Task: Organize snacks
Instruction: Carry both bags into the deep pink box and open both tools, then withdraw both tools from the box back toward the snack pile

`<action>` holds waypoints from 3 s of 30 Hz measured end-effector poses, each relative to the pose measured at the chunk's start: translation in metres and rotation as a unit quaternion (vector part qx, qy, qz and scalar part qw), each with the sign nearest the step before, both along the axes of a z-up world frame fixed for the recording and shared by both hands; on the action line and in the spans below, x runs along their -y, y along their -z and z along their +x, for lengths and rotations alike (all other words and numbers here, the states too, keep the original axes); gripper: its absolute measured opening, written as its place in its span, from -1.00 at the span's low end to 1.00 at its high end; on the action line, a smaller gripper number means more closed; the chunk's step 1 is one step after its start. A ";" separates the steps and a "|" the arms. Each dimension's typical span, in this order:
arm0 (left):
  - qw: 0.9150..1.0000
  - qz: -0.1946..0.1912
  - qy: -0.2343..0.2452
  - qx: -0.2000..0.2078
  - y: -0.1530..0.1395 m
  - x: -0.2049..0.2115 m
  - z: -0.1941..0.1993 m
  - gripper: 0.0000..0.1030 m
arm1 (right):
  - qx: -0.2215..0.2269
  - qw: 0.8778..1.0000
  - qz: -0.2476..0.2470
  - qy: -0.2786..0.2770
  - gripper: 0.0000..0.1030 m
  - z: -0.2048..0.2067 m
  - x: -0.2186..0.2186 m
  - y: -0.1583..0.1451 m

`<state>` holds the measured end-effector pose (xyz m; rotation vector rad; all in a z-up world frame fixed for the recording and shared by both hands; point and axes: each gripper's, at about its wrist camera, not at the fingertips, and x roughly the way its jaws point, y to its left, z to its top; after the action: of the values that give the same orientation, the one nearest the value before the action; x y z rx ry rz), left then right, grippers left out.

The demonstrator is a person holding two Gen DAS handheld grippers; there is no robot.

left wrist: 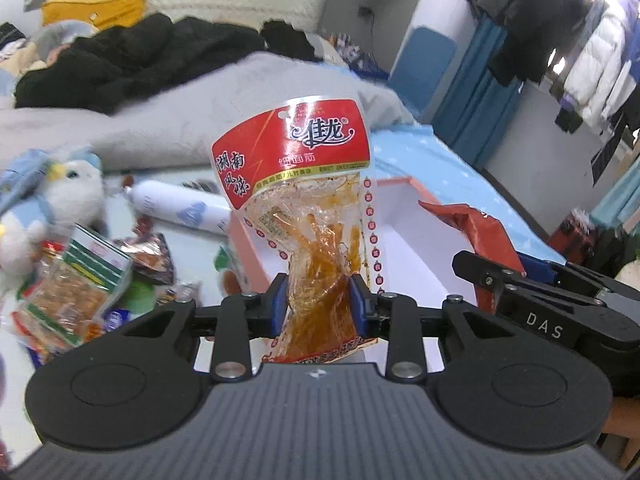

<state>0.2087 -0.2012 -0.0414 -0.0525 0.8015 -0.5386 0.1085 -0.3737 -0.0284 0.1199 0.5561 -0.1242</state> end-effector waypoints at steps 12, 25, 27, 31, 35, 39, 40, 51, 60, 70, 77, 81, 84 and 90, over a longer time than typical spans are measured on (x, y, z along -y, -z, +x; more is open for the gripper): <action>0.997 0.047 0.018 -0.056 0.069 0.065 0.029 -0.30 | -0.069 0.997 0.018 0.011 0.06 0.022 0.047 0.065; 0.994 0.086 0.019 -0.060 0.085 0.081 0.032 0.25 | -0.103 0.993 0.048 0.027 0.40 0.029 0.068 0.092; 0.995 0.083 0.017 -0.044 0.077 0.078 0.027 0.35 | -0.097 0.993 0.047 0.037 0.48 0.028 0.068 0.089; 0.996 0.078 0.016 -0.028 0.061 0.069 0.022 0.37 | -0.087 0.994 0.049 0.042 0.48 0.022 0.067 0.080; 0.997 0.071 0.015 -0.006 0.039 0.057 0.015 0.37 | -0.067 0.996 0.042 0.042 0.48 0.017 0.062 0.061; 0.998 0.060 0.013 0.020 0.011 0.042 0.002 0.37 | -0.034 0.998 0.040 0.041 0.48 0.005 0.053 0.033; 0.998 0.057 0.014 0.026 0.005 0.038 -0.001 0.37 | -0.027 0.998 0.038 0.041 0.48 0.003 0.050 0.026; 0.997 0.026 -0.004 0.077 -0.051 -0.022 -0.037 0.37 | 0.039 0.999 0.034 0.004 0.48 -0.023 0.009 -0.031; 0.995 0.017 -0.048 0.088 -0.062 -0.100 -0.068 0.37 | 0.069 0.996 0.045 -0.046 0.48 -0.030 -0.045 -0.043; 0.991 0.031 -0.099 0.081 -0.057 -0.174 -0.101 0.37 | 0.061 0.992 0.053 -0.102 0.48 -0.040 -0.106 -0.035; 0.991 0.028 -0.116 0.065 -0.039 -0.205 -0.113 0.37 | 0.044 0.990 0.048 -0.123 0.48 -0.049 -0.135 -0.021; 0.991 0.023 -0.119 0.055 -0.024 -0.213 -0.115 0.37 | 0.039 0.990 0.046 -0.126 0.48 -0.056 -0.148 -0.009; 0.991 0.021 -0.123 0.052 -0.014 -0.217 -0.117 0.37 | 0.027 0.990 0.040 -0.132 0.48 -0.061 -0.156 0.000; 0.990 0.018 -0.133 0.036 0.007 -0.223 -0.119 0.37 | 0.006 0.989 0.030 -0.145 0.48 -0.064 -0.167 0.015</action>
<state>0.0897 0.0222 -0.0482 -0.1050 0.7198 -0.2727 0.0442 -0.2067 -0.0438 0.0967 0.5599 0.1757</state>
